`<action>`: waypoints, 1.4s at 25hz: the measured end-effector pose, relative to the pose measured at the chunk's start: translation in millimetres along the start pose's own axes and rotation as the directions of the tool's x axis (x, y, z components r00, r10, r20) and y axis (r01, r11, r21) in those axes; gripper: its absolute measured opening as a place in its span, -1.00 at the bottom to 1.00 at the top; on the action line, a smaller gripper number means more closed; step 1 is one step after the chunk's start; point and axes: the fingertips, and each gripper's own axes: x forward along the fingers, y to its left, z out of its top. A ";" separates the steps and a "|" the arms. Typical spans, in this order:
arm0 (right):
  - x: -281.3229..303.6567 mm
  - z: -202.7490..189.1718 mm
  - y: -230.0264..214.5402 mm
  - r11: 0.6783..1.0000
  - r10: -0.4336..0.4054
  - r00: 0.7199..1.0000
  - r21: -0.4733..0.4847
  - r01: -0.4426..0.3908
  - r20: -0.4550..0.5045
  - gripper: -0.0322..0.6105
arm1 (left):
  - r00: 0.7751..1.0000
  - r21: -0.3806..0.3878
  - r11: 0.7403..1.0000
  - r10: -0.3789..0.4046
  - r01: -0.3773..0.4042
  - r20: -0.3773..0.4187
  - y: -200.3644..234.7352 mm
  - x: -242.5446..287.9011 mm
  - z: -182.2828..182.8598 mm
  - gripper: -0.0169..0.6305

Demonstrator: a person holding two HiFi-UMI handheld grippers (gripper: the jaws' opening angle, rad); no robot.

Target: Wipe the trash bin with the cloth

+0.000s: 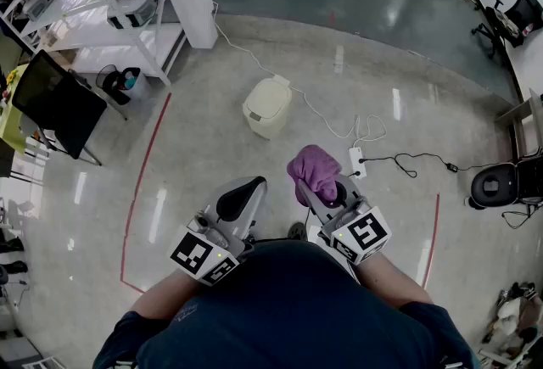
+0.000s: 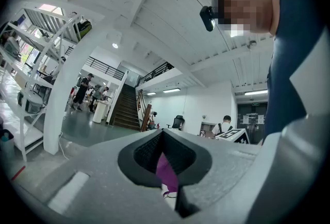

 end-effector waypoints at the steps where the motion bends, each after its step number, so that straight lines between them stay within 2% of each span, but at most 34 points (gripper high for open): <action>1: 0.0 -0.4 1.2 1.000 0.001 1.000 -0.001 -0.001 0.000 -0.68 | 1.000 0.005 1.000 0.003 -0.003 -0.009 0.8 -1.4 -2.7 -0.95; 19: -0.2 1.2 -6.7 1.000 0.027 0.999 0.005 -0.027 -0.023 -0.68 | 0.999 0.010 1.000 0.029 -0.029 -0.029 5.8 8.0 -3.4 -0.95; 28: -10.7 -6.0 -39.1 0.998 0.057 0.998 0.015 -0.057 -0.010 -0.68 | 0.997 0.032 0.997 0.072 -0.072 -0.018 -0.6 36.5 -10.9 -0.95; 35: -10.8 -16.5 -68.6 0.998 0.054 0.998 0.029 -0.053 -0.034 -0.68 | 0.993 0.054 0.991 0.120 -0.119 -0.009 12.8 54.9 -10.9 -0.95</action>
